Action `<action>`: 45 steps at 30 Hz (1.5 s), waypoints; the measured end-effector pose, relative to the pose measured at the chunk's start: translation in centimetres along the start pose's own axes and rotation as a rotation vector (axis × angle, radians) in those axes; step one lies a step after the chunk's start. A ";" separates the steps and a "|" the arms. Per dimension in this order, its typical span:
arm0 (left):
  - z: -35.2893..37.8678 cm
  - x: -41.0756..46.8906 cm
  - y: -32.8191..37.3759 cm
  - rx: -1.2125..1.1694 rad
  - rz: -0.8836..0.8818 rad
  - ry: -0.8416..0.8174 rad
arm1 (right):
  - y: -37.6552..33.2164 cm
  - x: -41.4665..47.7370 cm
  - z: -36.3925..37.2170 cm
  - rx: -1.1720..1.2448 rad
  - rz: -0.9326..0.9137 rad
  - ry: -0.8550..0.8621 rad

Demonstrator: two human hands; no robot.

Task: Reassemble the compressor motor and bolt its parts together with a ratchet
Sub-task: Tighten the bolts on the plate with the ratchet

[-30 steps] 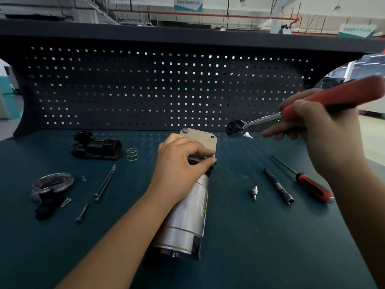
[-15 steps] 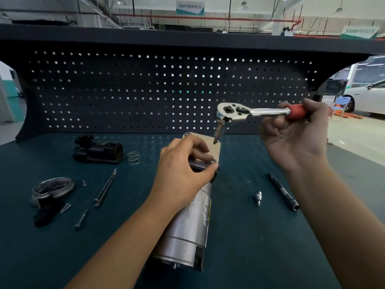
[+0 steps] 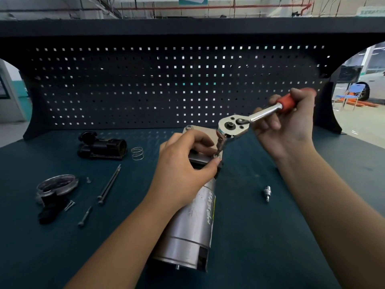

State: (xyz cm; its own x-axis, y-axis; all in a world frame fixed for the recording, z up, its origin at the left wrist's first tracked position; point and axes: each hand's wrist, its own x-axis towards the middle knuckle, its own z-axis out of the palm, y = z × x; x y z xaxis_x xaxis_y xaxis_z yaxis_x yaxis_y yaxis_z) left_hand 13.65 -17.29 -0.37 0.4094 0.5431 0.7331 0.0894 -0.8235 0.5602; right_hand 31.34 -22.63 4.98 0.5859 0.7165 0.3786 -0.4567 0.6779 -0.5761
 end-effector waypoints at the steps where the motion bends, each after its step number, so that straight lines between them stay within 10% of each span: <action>1: 0.0 0.0 0.1 0.004 0.001 0.001 | 0.0 0.0 0.0 -0.001 0.003 -0.006; 22: 0.0 0.4 0.6 0.030 0.064 0.037 | 2.7 1.1 3.9 -0.013 0.104 0.013; 34: 0.1 0.4 0.1 0.073 0.118 0.047 | 4.9 2.0 6.6 -0.300 0.450 -0.272; 45: 0.6 0.2 0.8 0.148 0.224 0.058 | 3.9 0.3 5.9 -0.224 0.173 -0.106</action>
State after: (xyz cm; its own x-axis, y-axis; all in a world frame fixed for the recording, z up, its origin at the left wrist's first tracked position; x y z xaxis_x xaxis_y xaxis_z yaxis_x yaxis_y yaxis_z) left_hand 14.34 -17.97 -0.01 0.3813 0.3501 0.8556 0.1365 -0.9367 0.3225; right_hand 25.83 -18.85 7.11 0.4337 0.8393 0.3278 -0.3779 0.4997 -0.7794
